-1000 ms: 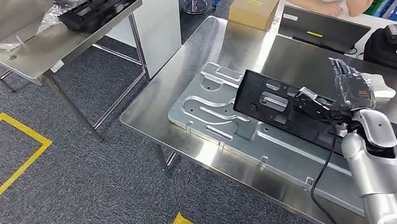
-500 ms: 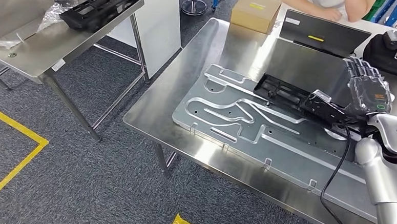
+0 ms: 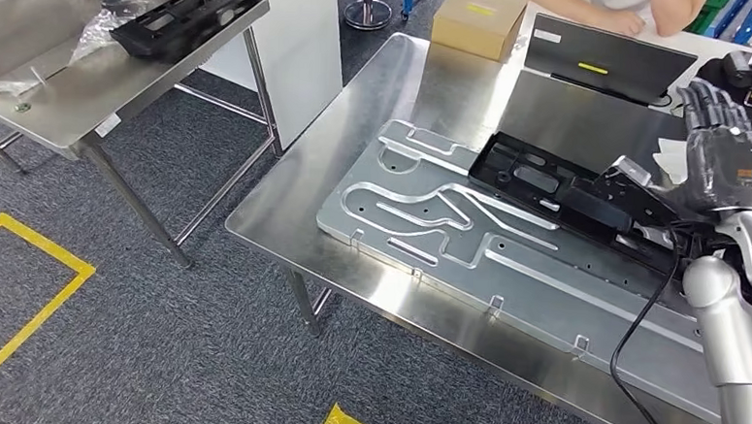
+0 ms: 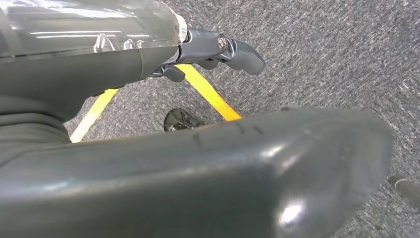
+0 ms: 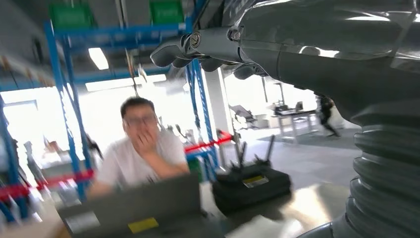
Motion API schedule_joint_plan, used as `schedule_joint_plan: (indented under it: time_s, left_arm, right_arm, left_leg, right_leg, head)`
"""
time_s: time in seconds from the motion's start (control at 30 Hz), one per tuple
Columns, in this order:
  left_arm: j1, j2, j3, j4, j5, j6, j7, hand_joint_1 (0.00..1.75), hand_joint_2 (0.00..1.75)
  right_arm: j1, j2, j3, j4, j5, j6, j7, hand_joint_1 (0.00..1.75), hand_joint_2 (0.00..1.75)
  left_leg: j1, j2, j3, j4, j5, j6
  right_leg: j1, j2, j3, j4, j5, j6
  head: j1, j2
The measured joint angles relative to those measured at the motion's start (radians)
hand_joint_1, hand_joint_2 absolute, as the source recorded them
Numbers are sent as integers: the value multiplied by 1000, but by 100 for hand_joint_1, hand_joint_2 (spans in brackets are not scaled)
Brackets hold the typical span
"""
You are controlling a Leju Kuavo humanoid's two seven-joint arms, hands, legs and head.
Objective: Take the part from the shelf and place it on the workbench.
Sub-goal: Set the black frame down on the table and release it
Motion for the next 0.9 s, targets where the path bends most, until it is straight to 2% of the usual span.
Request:
schedule_joint_plan:
  time_s: [0.07,0.13,0.17,0.2,0.23,0.3,0.33,0.37,0.47,0.53,0.57,0.63,0.67,0.7,0.73,0.8,0.83,0.87,0.9]
  left_arm:
    - [0,0,0,0,0,2,2,0,0]
    - [1,0,-1,0,0,4,3,0,0]
    - [1,0,-1,0,0,5,3,0,0]
    - [2,0,-1,0,0,5,3,0,0]
    - [2,0,-1,0,0,6,3,0,0]
    - [2,0,-1,0,0,2,3,0,0]
    - [2,1,-1,0,1,-2,3,0,0]
    - [2,1,-1,0,1,-5,4,0,0]
    - [3,0,-1,0,3,-7,4,0,0]
    - [3,-1,-1,0,4,-6,3,0,0]
    - [3,-2,0,0,4,-5,3,0,0]
    - [2,-4,0,0,5,-6,2,0,0]
    - [3,-4,0,0,6,-7,1,0,0]
    - [4,-5,0,0,6,-8,0,0,0]
    - [4,-6,0,0,7,-10,0,0,0]
    - [5,-8,0,0,8,-12,-2,0,0]
    - [4,-8,0,0,9,-13,-3,0,0]
    - [5,-8,0,0,12,-13,-4,0,0]
    - [5,-8,0,0,16,-13,-5,0,0]
  right_arm:
    - [7,-4,-22,-43,-63,-45,-38,0,175]
    - [17,-10,-41,-80,-109,-66,-62,0,175]
    - [22,-13,-48,-94,-120,-69,-68,0,175]
    - [27,-16,-54,-107,-133,-77,-78,0,175]
    - [33,-18,-60,-121,-155,-94,-94,0,175]
    - [45,-25,-74,-156,-222,-147,-141,0,175]
    - [51,-31,-83,-178,-261,-176,-163,0,175]
    - [59,-39,-92,-200,-294,-197,-180,0,175]
    - [90,-61,-113,-266,-355,-224,-206,0,175]
    - [107,-74,-125,-299,-380,-222,-203,0,175]
    - [116,-81,-131,-311,-396,-215,-198,0,175]
    - [142,-94,-144,-328,-439,-194,-185,0,175]
    - [158,-100,-148,-333,-461,-182,-181,0,175]
    - [173,-105,-152,-338,-485,-169,-179,0,175]
    - [186,-111,-157,-344,-508,-155,-179,0,175]
    - [205,-125,-169,-355,-558,-126,-179,0,175]
    - [213,-131,-176,-359,-583,-112,-179,0,131]
    - [224,-136,-183,-363,-606,-98,-180,0,87]
    - [236,-139,-189,-366,-625,-87,-180,0,44]
  left_leg:
    - [3,1,-40,97,-57,-8]
    - [4,2,-102,239,-117,-11]
    - [4,2,-119,276,-124,-10]
    - [4,2,-118,275,-112,-8]
    - [3,1,-96,228,-81,-4]
    - [0,1,-24,80,-15,8]
    - [-3,0,3,23,4,14]
    - [-6,0,18,-10,10,18]
    - [-8,1,27,-36,10,28]
    - [-3,3,39,-57,20,38]
    - [-1,4,43,-65,24,41]
    - [-2,4,45,-66,24,45]
    - [-1,4,45,-65,23,45]
    - [-1,3,45,-64,22,45]
    - [0,3,46,-60,19,43]
    - [0,2,45,-48,9,35]
    - [-1,1,42,-38,4,29]
    - [-3,0,39,-30,0,24]
    - [-5,-1,36,-24,-1,20]
  right_leg:
    - [-1,-2,1,-2,0,-9]
    - [2,-4,2,-2,0,-13]
    - [4,-4,2,-1,-1,-13]
    - [5,-3,3,-1,-1,-14]
    - [5,-1,4,-1,-1,-13]
    - [5,1,5,-2,-2,-11]
    - [5,1,4,-3,-2,-7]
    - [4,1,4,-5,-1,-2]
    - [3,0,5,-11,0,16]
    - [3,0,-7,19,-24,24]
    - [3,0,-27,63,-50,27]
    - [2,0,-91,193,-108,32]
    - [1,0,-117,243,-121,35]
    - [-1,0,-129,260,-116,39]
    - [-3,-1,-118,233,-90,42]
    - [-9,-4,-56,105,-22,47]
    - [-9,-3,-28,48,0,45]
    - [-9,-2,-13,15,9,41]
    - [-7,0,-10,6,8,34]
  head:
    - [0,0]
    - [0,0]
    - [0,0]
    - [0,0]
    - [0,0]
    - [0,0]
    - [0,0]
    - [0,0]
    - [0,0]
    - [0,0]
    - [0,0]
    - [0,0]
    - [0,0]
    - [0,0]
    - [0,0]
    - [0,0]
    - [0,0]
    - [0,0]
    - [0,0]
